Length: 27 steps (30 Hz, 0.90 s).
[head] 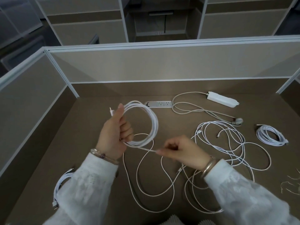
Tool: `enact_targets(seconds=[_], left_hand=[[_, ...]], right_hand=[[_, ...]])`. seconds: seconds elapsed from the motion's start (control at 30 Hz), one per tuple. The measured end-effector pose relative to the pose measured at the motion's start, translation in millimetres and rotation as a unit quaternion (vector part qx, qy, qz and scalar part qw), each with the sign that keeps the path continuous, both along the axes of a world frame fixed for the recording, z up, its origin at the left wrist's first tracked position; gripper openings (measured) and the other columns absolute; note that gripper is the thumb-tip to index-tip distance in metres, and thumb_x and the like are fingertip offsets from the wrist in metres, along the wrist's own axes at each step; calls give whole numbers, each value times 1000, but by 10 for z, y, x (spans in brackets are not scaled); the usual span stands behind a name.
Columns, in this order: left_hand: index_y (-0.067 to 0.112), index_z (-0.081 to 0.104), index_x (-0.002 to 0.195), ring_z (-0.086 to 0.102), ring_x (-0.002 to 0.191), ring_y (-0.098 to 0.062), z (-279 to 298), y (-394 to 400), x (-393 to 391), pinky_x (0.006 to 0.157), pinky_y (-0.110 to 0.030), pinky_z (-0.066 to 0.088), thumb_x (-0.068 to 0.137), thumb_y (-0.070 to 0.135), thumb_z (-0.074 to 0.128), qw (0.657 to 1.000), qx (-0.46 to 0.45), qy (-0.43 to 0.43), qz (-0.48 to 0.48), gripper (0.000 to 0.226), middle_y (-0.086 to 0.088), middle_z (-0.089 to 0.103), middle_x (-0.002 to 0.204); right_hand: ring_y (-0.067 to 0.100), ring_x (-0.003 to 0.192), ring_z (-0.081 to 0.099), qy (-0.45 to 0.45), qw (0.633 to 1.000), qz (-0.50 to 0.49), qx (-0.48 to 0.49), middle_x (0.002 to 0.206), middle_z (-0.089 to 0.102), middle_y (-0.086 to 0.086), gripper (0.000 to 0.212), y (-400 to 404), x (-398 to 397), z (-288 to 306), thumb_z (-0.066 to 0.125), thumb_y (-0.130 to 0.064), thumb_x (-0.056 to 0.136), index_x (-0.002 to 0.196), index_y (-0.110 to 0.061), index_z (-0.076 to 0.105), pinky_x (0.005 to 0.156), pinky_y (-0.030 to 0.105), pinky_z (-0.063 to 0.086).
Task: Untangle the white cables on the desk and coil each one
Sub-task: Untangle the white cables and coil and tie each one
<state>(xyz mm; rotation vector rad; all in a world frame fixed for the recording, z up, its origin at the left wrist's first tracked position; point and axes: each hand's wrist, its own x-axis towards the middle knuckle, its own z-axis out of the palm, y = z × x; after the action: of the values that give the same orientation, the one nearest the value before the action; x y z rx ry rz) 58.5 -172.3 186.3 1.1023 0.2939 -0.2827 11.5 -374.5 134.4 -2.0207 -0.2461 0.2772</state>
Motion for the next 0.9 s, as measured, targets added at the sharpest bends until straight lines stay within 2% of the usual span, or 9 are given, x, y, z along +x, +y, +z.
enact_targets(seconds=[0.1, 0.2, 0.3, 0.4, 0.57, 0.67, 0.73, 0.8, 0.9], left_hand=[[25, 23, 49, 13, 33, -7, 82, 262, 100, 40, -20, 7, 95, 45, 51, 1000, 13, 11, 20, 57, 9, 14, 43], [23, 19, 56, 15, 31, -6, 110, 485, 171, 33, -18, 12, 96, 45, 50, 998, 25, 18, 49, 54, 8, 15, 41], [23, 19, 58, 16, 32, -6, 81, 610, 208, 30, -17, 17, 95, 47, 50, 998, 14, 21, 59, 54, 8, 16, 42], [22, 22, 54, 16, 32, -6, 6, 598, 203, 31, -17, 18, 95, 48, 50, 998, 18, 13, 63, 56, 8, 16, 42], [23, 26, 50, 14, 35, -8, -142, 311, 126, 35, -18, 14, 97, 44, 50, 997, 40, -5, 64, 57, 7, 16, 44], [24, 26, 57, 13, 39, -9, -183, 62, 25, 43, -22, 9, 97, 42, 52, 993, 81, -34, 74, 51, 6, 15, 48], [25, 27, 57, 14, 40, -9, -196, -105, -35, 44, -23, 10, 97, 42, 52, 990, 108, -49, 76, 49, 7, 18, 47], [24, 33, 58, 18, 40, -9, -218, -224, -72, 42, -20, 14, 94, 44, 55, 988, 125, -51, 81, 47, 8, 23, 47], [13, 55, 71, 39, 46, -13, -219, -358, -152, 46, -19, 32, 86, 54, 60, 993, 98, -63, 29, 43, -6, 47, 57]], right_hand=[[3, 48, 35, 11, 999, 24, -27, 48, 39, -8, 41, -405, 98, -113, 64, -47, 77, 60, -10, 60, 51, 21, 30], [5, 48, 38, 79, 995, 12, -63, 49, 42, -8, 33, -775, 162, -208, 63, -40, 83, 71, -10, 70, 49, 17, 32], [10, 48, 43, 131, 989, -37, -60, 50, 47, -6, 34, -1051, 209, -299, 60, -42, 81, 75, -10, 71, 52, 19, 37], [10, 41, 35, 115, 985, -119, -47, 47, 42, -3, 30, -1093, 255, -263, 60, -32, 88, 71, -9, 67, 44, 18, 30], [4, 30, 24, 85, 911, -363, 177, 46, 31, -3, 25, -621, 298, 150, 56, -17, 92, 69, -9, 62, 32, 12, 17], [6, 34, 27, 100, 859, -358, 351, 51, 36, 2, 22, -135, 222, 467, 40, 1, 94, 88, 1, 62, 36, 13, 18], [9, 40, 35, 95, 857, -332, 382, 54, 44, 3, 27, 146, 124, 602, 40, 6, 93, 83, -4, 63, 40, 19, 27], [12, 45, 42, 49, 884, -296, 358, 55, 48, 4, 31, 379, 41, 632, 47, 6, 92, 76, -11, 66, 45, 22, 37], [9, 52, 57, 14, 897, -269, 351, 62, 61, 3, 21, 638, -33, 594, 58, 4, 88, 88, -13, 69, 53, 20, 51]])
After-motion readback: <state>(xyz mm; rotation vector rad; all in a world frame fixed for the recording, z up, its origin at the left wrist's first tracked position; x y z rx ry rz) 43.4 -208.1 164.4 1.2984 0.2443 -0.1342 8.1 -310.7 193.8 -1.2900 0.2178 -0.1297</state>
